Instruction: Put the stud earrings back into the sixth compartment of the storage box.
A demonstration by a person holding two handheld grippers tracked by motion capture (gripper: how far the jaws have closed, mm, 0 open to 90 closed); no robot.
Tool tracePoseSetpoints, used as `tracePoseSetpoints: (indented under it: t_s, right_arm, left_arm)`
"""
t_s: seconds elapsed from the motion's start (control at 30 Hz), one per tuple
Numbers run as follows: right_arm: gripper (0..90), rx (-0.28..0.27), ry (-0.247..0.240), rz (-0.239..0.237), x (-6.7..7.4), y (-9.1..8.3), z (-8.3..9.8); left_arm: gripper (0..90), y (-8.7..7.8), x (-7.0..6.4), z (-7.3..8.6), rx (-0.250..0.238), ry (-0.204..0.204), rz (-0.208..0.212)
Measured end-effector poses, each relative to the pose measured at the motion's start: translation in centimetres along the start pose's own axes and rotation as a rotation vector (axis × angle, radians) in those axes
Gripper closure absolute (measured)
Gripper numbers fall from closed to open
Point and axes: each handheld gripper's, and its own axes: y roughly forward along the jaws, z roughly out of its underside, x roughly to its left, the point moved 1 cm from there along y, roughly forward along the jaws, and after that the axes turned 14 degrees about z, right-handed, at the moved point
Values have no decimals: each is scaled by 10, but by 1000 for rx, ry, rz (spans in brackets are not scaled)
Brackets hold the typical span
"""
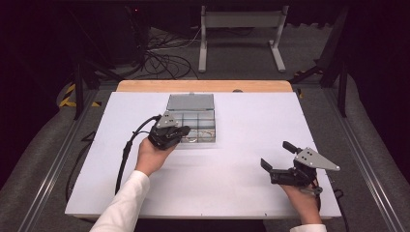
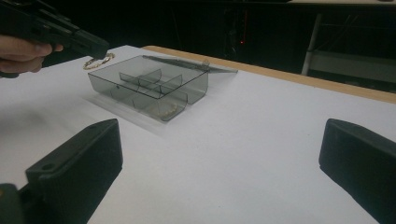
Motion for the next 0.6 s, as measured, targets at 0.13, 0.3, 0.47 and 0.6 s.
tracePoseSetpoints:
  t_s: [0.13, 0.3, 0.47, 0.6]
  right_arm:
    - [1, -2, 2, -2, 0, 0, 0]
    - [1, -1, 3, -2, 0, 0, 0]
    - [1, 0, -5, -1, 1, 0, 0]
    - [1, -4, -10, 6, 1, 0, 0]
  left_arm:
    - [862, 8, 0, -7, -1, 7, -10]
    - [861, 19, 0, -16, 0, 8, -9]
    - [861, 30, 0, -23, 0, 11, -15]
    - [861, 38, 0, -25, -10, 4, -22]
